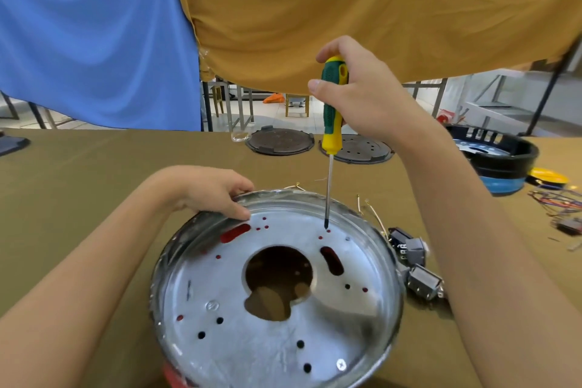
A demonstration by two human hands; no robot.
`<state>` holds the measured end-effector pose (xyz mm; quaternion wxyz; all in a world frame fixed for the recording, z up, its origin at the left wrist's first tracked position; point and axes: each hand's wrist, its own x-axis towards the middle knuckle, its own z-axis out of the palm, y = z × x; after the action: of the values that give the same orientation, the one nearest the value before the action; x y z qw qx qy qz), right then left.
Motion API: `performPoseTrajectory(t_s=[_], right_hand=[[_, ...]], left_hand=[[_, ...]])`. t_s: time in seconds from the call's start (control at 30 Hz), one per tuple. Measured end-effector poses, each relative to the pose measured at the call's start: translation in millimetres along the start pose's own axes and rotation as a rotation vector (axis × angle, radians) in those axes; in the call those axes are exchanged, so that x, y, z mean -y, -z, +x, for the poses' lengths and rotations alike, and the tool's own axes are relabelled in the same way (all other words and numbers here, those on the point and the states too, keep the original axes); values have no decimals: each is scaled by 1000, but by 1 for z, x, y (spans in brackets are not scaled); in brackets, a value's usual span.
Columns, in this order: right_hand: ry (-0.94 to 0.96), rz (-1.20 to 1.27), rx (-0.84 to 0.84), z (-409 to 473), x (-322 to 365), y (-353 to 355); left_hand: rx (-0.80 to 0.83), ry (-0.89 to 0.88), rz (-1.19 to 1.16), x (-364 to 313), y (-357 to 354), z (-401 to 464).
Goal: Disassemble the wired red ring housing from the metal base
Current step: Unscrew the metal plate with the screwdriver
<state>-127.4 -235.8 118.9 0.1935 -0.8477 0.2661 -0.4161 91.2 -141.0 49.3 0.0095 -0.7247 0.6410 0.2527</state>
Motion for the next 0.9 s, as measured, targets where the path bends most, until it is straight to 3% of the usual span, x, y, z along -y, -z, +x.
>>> performPoseTrajectory(t_s=[0.17,0.23,0.33,0.47,0.7,0.9], right_hand=[[16,-6,-17,0,-1,1],[20,-3,-17,0,0,0],[27,5,-20,0,0,-3],[37,-4,-21,-1,2,-6],[62,-6,-49,0,3,-11],[87,1,-118,0,4,-15]], left_hand=[[229,271,-136,11,18,-24],[147,247,-28,7,14,-21],[-43,65,125,-4,0,-6],[-76,-35,142,-2,-3,-2],[8,104,254,3,3,-7],[-33,147,120,5,13,-14]])
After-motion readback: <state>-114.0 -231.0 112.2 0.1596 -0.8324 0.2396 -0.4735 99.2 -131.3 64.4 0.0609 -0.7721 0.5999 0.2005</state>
